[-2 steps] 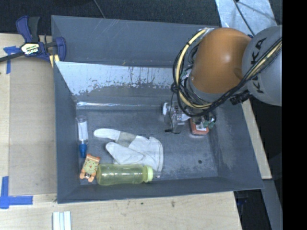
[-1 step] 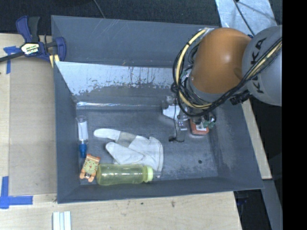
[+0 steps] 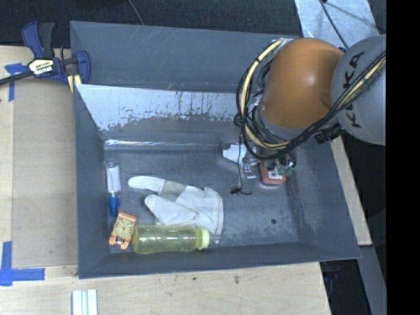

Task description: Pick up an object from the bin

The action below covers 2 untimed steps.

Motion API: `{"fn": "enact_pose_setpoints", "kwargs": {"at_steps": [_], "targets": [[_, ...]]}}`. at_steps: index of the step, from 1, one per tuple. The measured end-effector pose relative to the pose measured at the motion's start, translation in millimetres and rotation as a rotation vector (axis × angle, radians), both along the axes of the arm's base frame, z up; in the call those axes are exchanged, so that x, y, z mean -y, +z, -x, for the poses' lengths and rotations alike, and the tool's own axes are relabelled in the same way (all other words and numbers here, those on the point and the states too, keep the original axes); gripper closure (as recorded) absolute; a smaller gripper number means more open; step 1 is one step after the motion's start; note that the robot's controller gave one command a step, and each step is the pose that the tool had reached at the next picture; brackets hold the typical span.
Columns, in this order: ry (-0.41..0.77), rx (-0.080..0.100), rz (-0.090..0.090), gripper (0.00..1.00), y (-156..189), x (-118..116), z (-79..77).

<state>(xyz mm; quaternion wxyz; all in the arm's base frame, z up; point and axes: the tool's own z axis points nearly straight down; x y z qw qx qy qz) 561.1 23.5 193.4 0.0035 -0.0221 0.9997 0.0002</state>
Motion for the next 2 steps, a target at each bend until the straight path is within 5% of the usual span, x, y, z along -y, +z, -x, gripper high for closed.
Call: {"fn": "enact_pose_setpoints", "kwargs": {"at_steps": [2], "targets": [[0.225,-0.003,0.002,0.00,-52,-9,5.4]]}}
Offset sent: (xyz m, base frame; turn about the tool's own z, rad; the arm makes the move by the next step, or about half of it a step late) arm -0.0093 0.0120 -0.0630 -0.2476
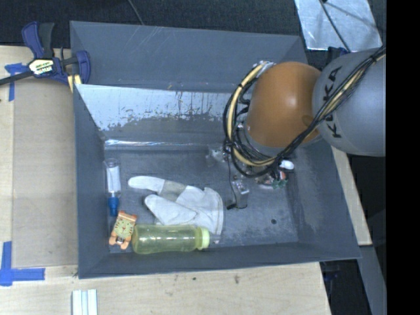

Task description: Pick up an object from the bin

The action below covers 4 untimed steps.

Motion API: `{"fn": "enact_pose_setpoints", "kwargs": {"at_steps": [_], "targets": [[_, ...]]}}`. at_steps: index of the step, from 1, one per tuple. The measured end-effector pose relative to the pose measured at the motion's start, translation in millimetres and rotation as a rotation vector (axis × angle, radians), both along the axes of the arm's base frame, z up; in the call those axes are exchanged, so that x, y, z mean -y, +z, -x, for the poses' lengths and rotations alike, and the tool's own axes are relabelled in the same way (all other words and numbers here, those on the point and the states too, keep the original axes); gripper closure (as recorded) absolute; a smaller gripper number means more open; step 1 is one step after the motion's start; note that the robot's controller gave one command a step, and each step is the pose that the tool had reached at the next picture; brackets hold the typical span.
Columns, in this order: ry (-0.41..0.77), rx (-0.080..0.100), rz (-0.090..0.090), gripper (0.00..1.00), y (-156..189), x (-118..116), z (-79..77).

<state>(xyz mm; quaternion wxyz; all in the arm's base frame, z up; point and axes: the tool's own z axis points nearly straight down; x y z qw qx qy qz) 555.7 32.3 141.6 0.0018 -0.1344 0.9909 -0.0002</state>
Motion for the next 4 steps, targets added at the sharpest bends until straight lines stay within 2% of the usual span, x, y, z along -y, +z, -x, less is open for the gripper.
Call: {"fn": "enact_pose_setpoints", "kwargs": {"at_steps": [1,2,3,4], "targets": [[0.035,-0.002,-0.001,0.00,-19,-10,9.0],[0.108,-0.001,0.000,0.00,-23,-15,2.9],[0.133,0.000,0.000,0.00,-23,-15,1.0],[0.256,0.003,0.001,0.00,-42,-17,22.4]]}}
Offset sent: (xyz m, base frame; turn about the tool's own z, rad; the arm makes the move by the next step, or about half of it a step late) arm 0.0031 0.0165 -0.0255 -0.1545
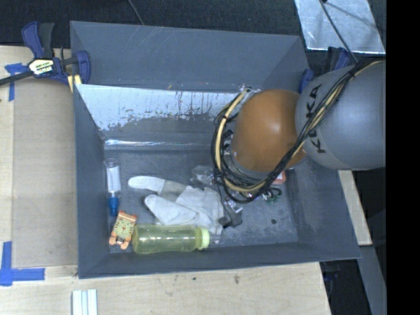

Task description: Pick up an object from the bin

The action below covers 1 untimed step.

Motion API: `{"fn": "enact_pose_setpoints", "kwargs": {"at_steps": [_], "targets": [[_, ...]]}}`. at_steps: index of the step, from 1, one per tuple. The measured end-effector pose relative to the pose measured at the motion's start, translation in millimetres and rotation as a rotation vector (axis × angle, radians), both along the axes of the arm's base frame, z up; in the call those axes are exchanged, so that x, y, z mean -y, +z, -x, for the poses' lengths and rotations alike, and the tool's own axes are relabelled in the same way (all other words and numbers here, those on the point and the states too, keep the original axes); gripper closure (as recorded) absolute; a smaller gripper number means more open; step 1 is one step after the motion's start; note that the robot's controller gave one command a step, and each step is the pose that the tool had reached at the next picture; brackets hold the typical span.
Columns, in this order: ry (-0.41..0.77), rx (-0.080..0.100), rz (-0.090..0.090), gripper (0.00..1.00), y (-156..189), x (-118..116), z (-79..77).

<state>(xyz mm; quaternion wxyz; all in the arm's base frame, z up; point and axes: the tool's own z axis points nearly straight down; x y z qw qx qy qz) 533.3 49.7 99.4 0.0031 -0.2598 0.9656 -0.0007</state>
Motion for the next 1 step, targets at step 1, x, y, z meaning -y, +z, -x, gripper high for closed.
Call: {"fn": "enact_pose_setpoints", "kwargs": {"at_steps": [1], "targets": [[0.127,-0.002,0.001,1.00,-27.4,-24.0,13.5]]}}
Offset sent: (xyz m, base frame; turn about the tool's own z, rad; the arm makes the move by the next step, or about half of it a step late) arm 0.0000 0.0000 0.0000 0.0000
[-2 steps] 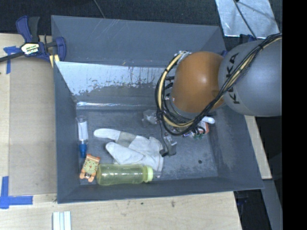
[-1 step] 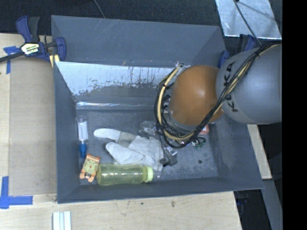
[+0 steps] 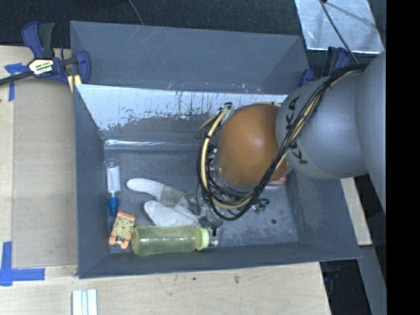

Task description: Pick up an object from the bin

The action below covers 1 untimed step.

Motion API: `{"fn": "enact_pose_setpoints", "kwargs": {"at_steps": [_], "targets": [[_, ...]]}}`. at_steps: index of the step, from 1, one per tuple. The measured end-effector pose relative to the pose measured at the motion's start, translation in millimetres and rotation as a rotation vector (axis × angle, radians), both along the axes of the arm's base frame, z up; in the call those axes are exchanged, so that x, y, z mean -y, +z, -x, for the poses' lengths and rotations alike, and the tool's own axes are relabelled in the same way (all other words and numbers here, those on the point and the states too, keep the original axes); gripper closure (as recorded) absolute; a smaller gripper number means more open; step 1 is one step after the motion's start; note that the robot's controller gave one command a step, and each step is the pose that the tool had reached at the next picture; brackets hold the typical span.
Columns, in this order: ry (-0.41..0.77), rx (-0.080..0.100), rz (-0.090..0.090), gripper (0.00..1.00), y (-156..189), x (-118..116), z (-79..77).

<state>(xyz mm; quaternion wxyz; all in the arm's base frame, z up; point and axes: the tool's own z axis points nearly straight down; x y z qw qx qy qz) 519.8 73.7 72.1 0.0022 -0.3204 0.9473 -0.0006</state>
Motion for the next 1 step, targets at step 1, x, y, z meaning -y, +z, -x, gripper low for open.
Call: {"fn": "enact_pose_setpoints", "kwargs": {"at_steps": [1], "targets": [[0.000,0.000,0.000,1.00,0.0,0.1,0.0]]}}
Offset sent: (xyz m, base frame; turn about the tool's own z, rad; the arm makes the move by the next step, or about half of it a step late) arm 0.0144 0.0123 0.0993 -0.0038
